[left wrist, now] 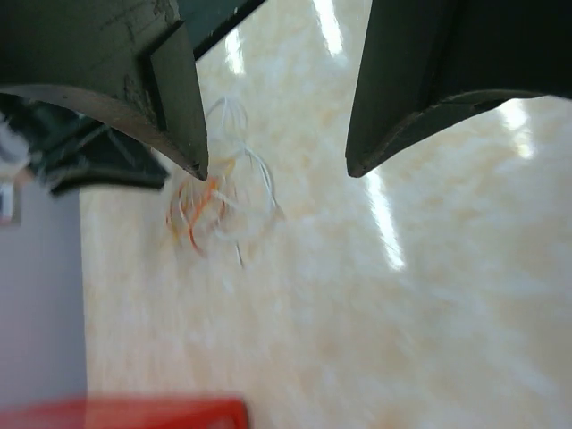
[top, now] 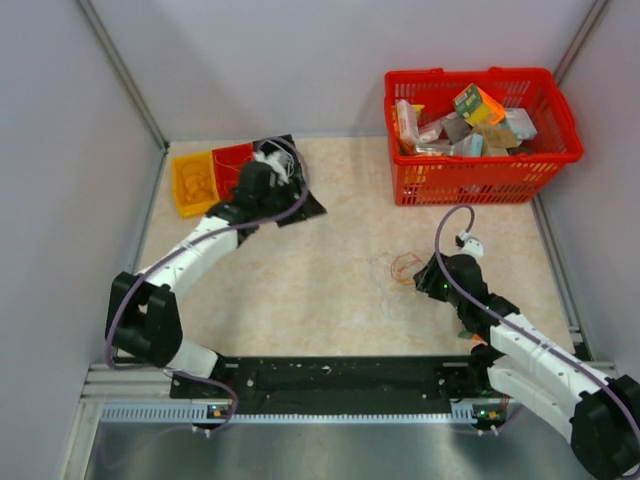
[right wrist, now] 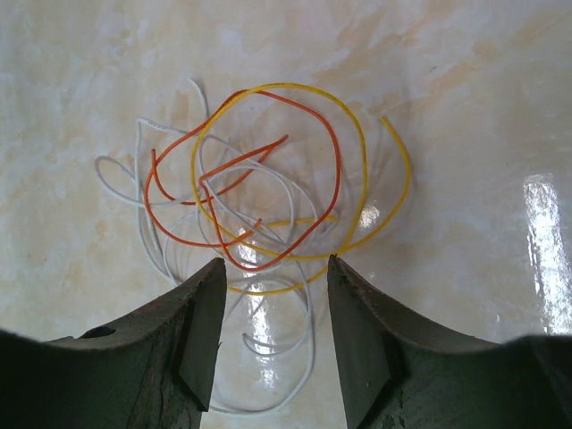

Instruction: Untangle the cables

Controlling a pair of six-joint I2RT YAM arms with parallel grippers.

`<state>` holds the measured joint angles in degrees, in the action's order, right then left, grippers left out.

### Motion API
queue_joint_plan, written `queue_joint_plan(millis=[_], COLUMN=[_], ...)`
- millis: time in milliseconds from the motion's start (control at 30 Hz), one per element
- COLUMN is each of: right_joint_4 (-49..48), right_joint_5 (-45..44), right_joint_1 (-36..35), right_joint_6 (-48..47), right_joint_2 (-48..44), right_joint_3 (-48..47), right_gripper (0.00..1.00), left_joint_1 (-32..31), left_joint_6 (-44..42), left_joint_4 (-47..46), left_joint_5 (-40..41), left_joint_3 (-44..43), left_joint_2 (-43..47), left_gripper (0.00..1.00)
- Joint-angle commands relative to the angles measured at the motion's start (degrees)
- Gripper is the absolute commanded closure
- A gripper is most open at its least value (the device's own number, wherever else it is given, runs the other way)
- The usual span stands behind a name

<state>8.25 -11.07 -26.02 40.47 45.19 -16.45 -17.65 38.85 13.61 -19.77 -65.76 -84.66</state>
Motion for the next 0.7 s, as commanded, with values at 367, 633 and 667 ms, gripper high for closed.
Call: queue_joint_plan(millis=[367,633,667], right_joint_4=[-16.9,-20.4,-20.6], right_joint_5=[20.5,24.9,25.0], right_joint_1=[4.8,4.8,4.8], right_joint_6=[-4.1,-4.4,-4.3], right_joint_2=[15.0,17.8,17.3], right_joint_3=[-2.8,-0.8,-0.7], right_gripper=[0.56,0.8,0.81], left_joint_1=[-30.6,-30.5,-30.4], left_joint_6=[-6.3,-9.0,-9.8], left_joint_4=[-10.9,-5.1,-3.1], left_joint_5=[1.1,9.3,10.8], left_joint_3=[2.7,-6.8,-8.6], left_joint_2=[-16.2,-22.1,-23.0], left_gripper=[0.6,0.33,0.34])
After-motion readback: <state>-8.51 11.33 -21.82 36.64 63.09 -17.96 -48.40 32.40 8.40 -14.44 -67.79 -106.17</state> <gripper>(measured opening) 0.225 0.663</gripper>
